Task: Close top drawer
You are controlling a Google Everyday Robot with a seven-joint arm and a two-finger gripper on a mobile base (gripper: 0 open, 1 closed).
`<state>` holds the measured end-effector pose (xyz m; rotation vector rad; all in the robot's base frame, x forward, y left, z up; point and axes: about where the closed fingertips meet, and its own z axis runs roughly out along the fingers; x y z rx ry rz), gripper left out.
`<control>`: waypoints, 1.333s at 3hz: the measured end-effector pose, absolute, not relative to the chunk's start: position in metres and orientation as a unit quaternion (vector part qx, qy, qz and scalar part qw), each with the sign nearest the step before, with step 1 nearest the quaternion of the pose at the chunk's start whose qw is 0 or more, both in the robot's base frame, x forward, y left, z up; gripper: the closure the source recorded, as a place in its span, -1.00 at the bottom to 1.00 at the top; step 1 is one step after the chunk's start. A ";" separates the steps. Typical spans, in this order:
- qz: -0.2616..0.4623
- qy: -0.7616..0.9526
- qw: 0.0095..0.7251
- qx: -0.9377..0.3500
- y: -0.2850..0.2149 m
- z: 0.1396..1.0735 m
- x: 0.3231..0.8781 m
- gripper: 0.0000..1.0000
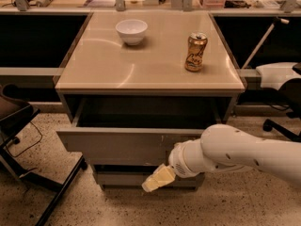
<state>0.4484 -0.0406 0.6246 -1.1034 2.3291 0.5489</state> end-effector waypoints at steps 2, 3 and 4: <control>0.186 0.860 0.250 -0.404 -0.045 0.632 0.464 -1.00; 0.174 0.862 0.251 -0.404 -0.046 0.641 0.482 -1.00; 0.163 0.864 0.249 -0.407 -0.035 0.648 0.514 -1.00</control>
Offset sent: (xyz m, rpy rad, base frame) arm 0.0407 -0.0120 0.0173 -0.0724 -0.0198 -0.0373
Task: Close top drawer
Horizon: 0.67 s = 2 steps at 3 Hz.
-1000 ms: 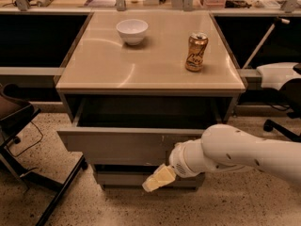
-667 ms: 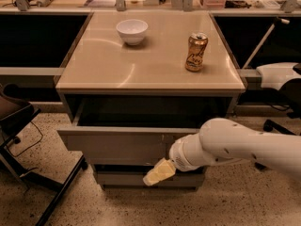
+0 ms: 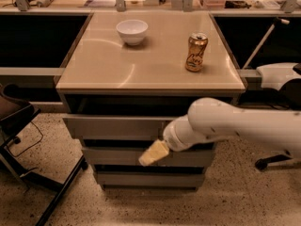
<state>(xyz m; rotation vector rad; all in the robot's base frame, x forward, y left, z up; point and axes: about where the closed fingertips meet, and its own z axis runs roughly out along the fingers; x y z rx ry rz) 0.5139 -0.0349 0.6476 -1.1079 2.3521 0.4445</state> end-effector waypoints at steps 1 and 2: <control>0.159 0.865 0.247 -0.406 -0.028 0.649 0.532 -1.00; 0.159 0.865 0.247 -0.406 -0.028 0.649 0.532 -1.00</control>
Offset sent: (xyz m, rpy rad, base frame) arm 0.1583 0.0428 -0.0420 0.0243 0.0778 -0.0586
